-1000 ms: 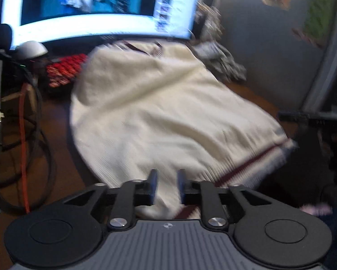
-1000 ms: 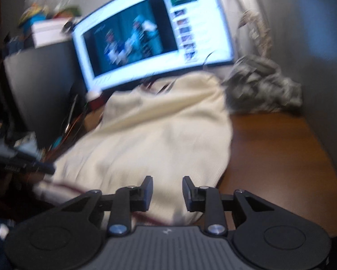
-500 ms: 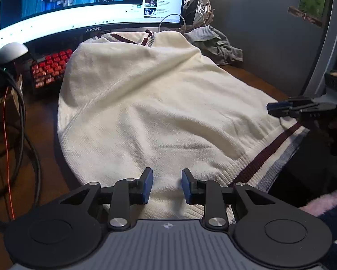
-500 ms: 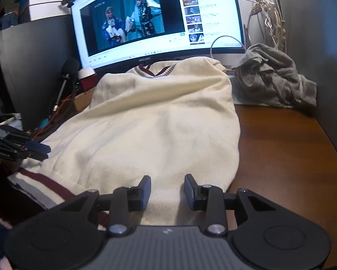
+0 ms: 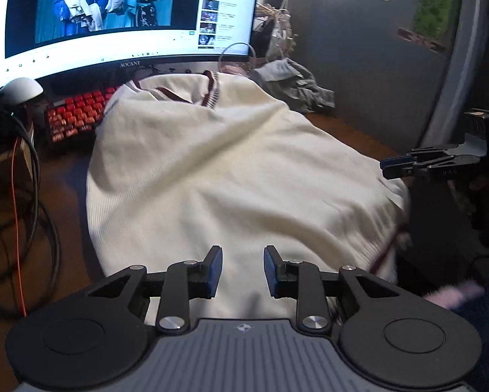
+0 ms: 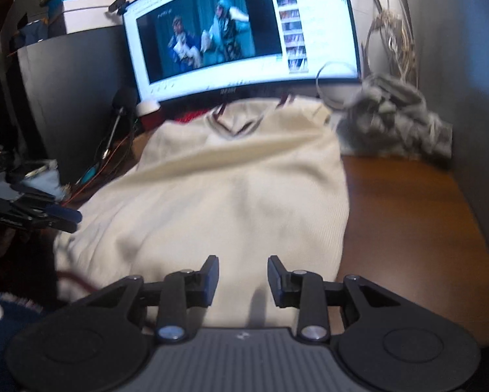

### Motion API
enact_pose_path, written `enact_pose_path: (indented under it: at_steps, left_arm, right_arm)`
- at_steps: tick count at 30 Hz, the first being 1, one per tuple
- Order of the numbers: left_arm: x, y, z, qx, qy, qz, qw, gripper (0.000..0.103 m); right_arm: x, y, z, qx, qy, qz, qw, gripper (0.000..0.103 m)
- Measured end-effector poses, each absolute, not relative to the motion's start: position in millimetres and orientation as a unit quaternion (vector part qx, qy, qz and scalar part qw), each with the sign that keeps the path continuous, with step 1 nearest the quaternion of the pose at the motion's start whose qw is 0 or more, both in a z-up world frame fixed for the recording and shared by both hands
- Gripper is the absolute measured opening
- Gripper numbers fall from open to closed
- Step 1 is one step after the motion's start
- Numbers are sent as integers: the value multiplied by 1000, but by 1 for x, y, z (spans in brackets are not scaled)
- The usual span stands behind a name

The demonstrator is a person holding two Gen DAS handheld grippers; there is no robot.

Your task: Fold clothes

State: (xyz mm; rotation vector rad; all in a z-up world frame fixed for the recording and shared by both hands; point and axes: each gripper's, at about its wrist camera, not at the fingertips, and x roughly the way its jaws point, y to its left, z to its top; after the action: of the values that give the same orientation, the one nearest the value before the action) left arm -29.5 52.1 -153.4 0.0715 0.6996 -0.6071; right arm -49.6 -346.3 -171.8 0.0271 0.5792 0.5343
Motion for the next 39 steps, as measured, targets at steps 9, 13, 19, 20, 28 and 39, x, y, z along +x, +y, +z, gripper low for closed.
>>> enact_pose_path:
  at_steps: [9, 13, 19, 20, 28, 39]
  left_arm:
    - [-20, 47, -172, 56, 352, -293, 887, 27]
    - [-30, 61, -175, -4, 363, -300, 882, 27]
    - [-45, 75, -178, -62, 367, -305, 876, 27]
    - [-45, 76, -178, -69, 369, -303, 876, 27]
    - [-23, 68, -163, -42, 386, -264, 883, 36]
    - [10, 42, -147, 1, 350, -253, 902, 69]
  right_arm:
    - [-8, -321, -196, -43, 279, 239, 929, 31]
    - [-24, -328, -196, -42, 283, 239, 928, 31]
    - [-47, -336, -193, -30, 297, 240, 924, 31]
    - [-49, -336, -192, -34, 299, 242, 922, 31]
    - [-22, -343, -168, 19, 322, 251, 913, 33]
    - [75, -275, -113, -22, 264, 305, 915, 67]
